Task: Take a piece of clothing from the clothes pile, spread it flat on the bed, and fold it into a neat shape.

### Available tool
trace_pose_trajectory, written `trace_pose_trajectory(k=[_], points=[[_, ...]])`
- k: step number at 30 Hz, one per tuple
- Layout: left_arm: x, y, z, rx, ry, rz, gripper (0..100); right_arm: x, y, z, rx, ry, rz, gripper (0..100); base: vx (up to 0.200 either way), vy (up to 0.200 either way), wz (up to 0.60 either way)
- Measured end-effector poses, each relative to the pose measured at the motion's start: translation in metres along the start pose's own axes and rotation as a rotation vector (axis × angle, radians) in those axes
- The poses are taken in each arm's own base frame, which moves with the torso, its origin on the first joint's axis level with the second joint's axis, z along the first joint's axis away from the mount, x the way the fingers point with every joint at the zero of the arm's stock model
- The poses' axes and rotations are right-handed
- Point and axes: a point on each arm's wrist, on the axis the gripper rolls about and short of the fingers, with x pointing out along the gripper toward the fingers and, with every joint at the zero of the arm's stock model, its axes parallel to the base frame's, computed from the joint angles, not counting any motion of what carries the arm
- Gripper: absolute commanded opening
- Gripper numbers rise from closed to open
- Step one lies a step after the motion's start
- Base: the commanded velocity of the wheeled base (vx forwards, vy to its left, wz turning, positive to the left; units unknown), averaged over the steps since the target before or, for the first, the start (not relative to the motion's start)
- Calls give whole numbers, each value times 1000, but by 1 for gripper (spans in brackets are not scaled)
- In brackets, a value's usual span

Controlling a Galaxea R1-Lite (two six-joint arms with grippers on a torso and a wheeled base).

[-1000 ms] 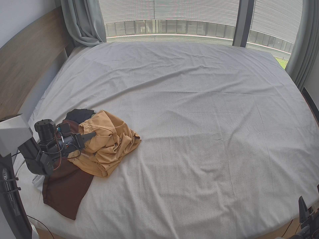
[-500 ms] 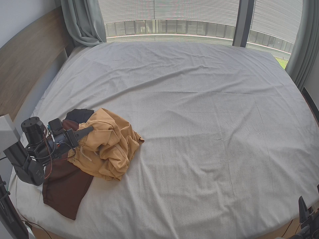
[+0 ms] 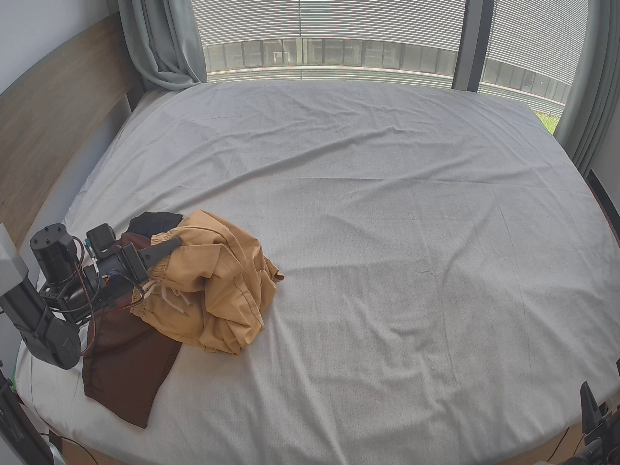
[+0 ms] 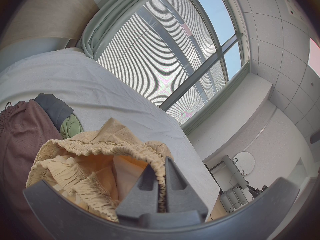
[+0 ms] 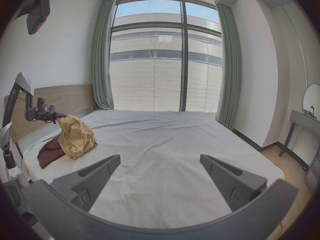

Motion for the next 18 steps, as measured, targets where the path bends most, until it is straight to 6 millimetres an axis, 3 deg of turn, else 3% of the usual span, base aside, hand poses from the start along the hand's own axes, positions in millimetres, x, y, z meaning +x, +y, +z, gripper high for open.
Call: trace_pose_trajectory(k=[18], points=[[4, -12, -12, -12, 12, -67, 0, 0, 0, 0, 4, 0, -3, 100, 0, 0, 0]])
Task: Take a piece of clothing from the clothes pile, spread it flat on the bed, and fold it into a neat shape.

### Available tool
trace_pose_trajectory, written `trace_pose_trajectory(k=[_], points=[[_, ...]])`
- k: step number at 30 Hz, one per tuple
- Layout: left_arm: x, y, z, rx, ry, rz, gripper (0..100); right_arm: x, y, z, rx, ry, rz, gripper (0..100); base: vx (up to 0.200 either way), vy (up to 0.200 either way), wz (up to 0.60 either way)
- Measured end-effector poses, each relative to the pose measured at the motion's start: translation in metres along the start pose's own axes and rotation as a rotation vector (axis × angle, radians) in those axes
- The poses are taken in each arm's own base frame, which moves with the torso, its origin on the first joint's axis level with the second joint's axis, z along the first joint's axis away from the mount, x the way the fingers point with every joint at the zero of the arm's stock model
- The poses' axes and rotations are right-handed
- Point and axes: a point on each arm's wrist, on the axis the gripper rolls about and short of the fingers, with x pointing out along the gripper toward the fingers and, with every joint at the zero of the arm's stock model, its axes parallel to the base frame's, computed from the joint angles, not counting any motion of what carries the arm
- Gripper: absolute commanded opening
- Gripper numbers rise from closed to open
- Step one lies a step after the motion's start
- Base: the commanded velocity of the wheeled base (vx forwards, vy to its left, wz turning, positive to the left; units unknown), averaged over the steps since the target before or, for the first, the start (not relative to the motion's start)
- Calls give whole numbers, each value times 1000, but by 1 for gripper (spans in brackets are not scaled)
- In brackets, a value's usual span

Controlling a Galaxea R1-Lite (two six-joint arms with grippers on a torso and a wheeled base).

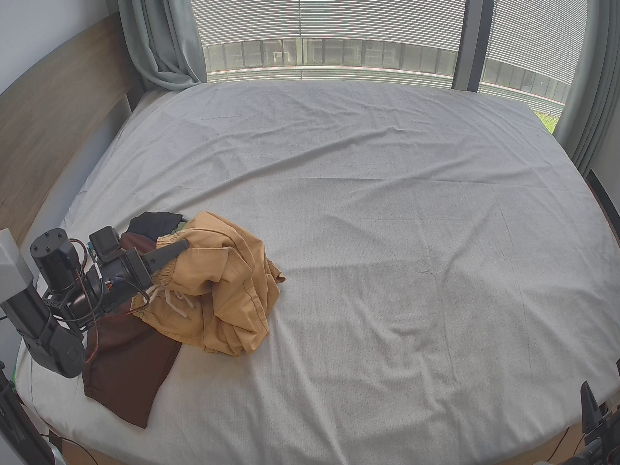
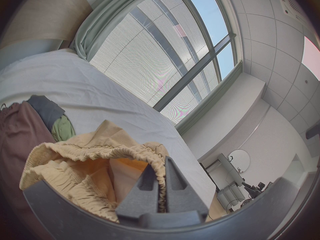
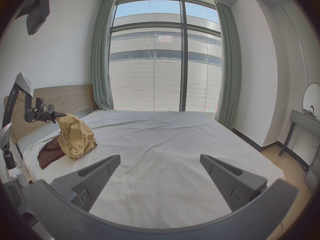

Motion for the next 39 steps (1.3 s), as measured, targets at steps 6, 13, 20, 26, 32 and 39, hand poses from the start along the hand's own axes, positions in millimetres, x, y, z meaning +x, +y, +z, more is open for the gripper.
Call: trace_pose_trajectory(k=[6, 13, 20, 26, 32, 39], points=[[9, -8, -5, -114, -17, 12, 0, 0, 0, 0, 1, 0, 0, 100, 0, 0, 0], [21, -26, -4, -231, -72, 5, 0, 0, 0, 0, 1, 0, -1, 100, 0, 0, 0], [32, -46, 1, -346, -122, -38, 0, 0, 0, 0, 1, 0, 0, 100, 0, 0, 0], [37, -57, 0, -368, -114, -71, 0, 0, 0, 0, 1, 0, 0, 100, 0, 0, 0], [40, -62, -4, -371, -108, -81, 0, 0, 0, 0, 1, 0, 0, 100, 0, 0, 0], [49, -74, -9, -375, -122, -92, 0, 0, 0, 0, 1, 0, 0, 100, 0, 0, 0]])
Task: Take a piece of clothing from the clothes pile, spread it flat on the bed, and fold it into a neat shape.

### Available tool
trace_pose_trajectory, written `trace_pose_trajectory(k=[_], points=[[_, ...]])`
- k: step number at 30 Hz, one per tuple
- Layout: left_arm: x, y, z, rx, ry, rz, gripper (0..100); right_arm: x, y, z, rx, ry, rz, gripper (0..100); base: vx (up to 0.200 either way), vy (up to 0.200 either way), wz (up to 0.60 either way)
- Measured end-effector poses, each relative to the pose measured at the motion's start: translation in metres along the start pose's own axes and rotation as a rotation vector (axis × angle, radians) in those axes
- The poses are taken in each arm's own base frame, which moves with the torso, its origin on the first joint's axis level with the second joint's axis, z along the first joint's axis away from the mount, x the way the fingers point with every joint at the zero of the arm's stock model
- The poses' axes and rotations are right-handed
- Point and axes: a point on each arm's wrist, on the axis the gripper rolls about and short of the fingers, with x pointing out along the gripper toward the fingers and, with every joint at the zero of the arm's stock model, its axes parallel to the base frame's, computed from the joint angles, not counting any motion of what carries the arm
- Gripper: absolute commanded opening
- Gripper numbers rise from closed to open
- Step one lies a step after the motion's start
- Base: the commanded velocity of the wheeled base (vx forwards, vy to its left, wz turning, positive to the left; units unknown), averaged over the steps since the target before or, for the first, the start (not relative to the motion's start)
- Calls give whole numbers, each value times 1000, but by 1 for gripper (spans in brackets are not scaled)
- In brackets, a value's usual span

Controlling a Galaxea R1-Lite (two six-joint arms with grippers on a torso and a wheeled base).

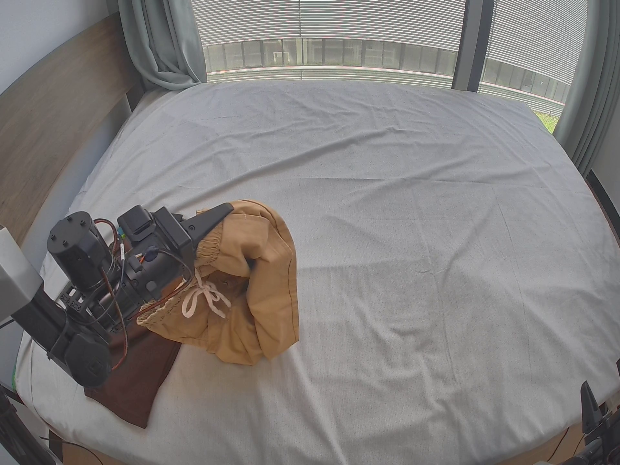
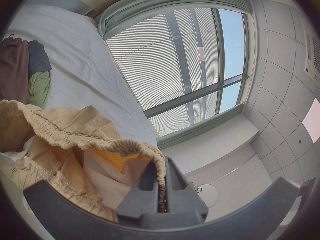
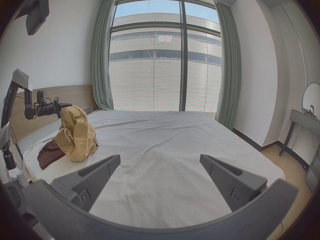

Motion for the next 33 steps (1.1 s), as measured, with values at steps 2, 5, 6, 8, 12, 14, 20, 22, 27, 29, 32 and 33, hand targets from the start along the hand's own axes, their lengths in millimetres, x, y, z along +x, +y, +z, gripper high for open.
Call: trace_pose_trajectory(k=[2, 5, 6, 8, 12, 14, 20, 22, 27, 29, 32, 33], points=[[2, -2, -2, -1, 5, -7, 0, 0, 0, 0, 0, 0, 0, 100, 0, 0, 0], [5, -6, -5, 0, 13, -26, 0, 0, 0, 0, 0, 0, 0, 100, 0, 0, 0], [6, -7, -5, 0, 14, -31, 0, 0, 0, 0, 0, 0, 0, 100, 0, 0, 0], [9, -10, -8, 2, 13, -40, 0, 0, 0, 0, 0, 0, 0, 100, 0, 0, 0], [16, -18, -13, 5, -9, -55, 0, 0, 0, 0, 0, 0, 0, 100, 0, 0, 0], [21, -23, -17, 4, -26, -64, 0, 0, 0, 0, 0, 0, 0, 100, 0, 0, 0], [38, -37, -28, -7, -57, -102, 0, 0, 0, 0, 0, 0, 0, 100, 0, 0, 0], [42, -39, -32, -11, -59, -110, 0, 0, 0, 0, 0, 0, 0, 100, 0, 0, 0], [52, -44, -41, -19, -53, -130, 0, 0, 0, 0, 0, 0, 0, 100, 0, 0, 0], [57, -47, -45, -22, -50, -142, 0, 0, 0, 0, 0, 0, 0, 100, 0, 0, 0], [62, -51, -50, -24, -46, -161, 0, 0, 0, 0, 0, 0, 0, 100, 0, 0, 0], [65, -53, -52, -26, -44, -168, 0, 0, 0, 0, 0, 0, 0, 100, 0, 0, 0]])
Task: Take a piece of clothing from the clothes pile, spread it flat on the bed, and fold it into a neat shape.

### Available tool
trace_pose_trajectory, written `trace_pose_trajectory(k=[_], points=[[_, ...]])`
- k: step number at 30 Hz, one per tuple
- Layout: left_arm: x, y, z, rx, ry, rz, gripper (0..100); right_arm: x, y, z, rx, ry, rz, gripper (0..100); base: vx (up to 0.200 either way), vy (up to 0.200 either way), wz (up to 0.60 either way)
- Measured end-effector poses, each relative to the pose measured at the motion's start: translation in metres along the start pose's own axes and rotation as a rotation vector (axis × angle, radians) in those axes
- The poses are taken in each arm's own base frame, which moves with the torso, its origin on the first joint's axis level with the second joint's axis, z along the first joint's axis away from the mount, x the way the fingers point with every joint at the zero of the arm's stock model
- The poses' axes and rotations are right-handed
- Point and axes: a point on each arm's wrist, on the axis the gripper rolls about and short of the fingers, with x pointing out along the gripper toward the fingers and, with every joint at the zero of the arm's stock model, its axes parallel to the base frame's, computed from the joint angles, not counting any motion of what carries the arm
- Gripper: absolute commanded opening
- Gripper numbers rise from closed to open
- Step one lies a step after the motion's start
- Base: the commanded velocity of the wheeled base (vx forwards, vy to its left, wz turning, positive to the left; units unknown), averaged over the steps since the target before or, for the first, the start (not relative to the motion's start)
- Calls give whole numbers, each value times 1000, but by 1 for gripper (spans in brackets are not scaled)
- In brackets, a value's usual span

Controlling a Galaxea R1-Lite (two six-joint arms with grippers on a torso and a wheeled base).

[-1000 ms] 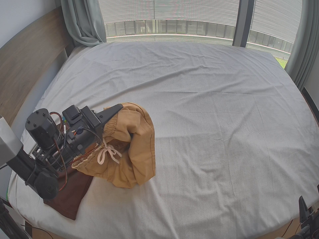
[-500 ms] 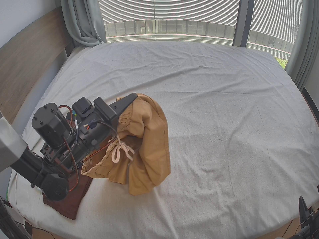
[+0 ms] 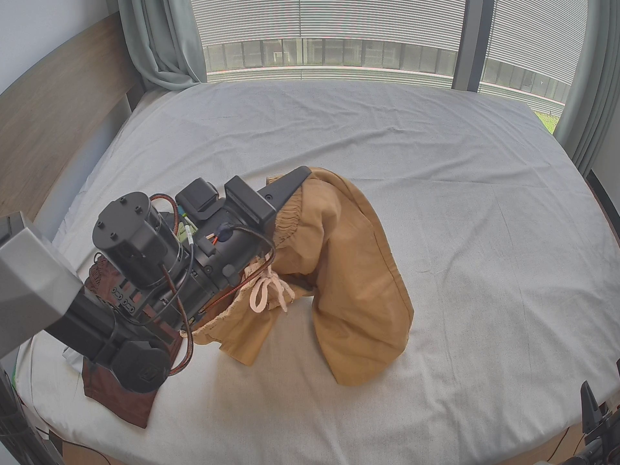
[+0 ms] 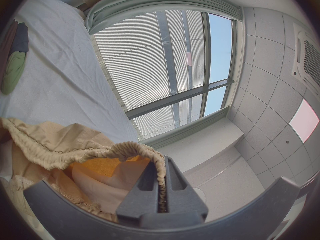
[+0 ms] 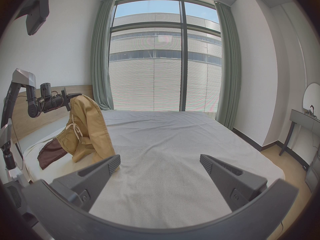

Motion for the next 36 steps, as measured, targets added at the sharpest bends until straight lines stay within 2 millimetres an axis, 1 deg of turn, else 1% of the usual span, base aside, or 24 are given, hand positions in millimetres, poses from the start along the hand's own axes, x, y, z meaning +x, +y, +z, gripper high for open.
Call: trace_pose_trajectory(k=[2, 5, 9, 10, 16, 25, 31, 34, 36], points=[[3, -2, -4, -3, 5, -10, 0, 0, 0, 0, 0, 0, -1, 100, 0, 0, 0], [9, -6, -15, -14, 29, -34, 0, 0, 0, 0, 0, 0, 0, 100, 0, 0, 0], [13, -10, -24, -24, 50, -48, 0, 0, 0, 0, 0, 0, 0, 100, 0, 0, 0], [30, -33, -61, -67, 126, -142, 0, 0, 0, 0, 0, 0, 2, 100, 0, 0, 0], [39, -44, -69, -79, 142, -176, 0, 0, 0, 0, 0, 0, 3, 100, 0, 0, 0], [54, -74, -82, -119, 156, -250, 0, 0, 0, 0, 0, 0, 3, 100, 0, 0, 0], [60, -90, -80, -175, 125, -289, 0, 0, 0, 0, 0, 0, 3, 100, 0, 0, 0], [61, -97, -76, -212, 103, -305, 0, 0, 0, 0, 0, 0, 3, 100, 0, 0, 0], [63, -98, -69, -228, 75, -307, 0, 0, 0, 0, 0, 0, 3, 100, 0, 0, 0]])
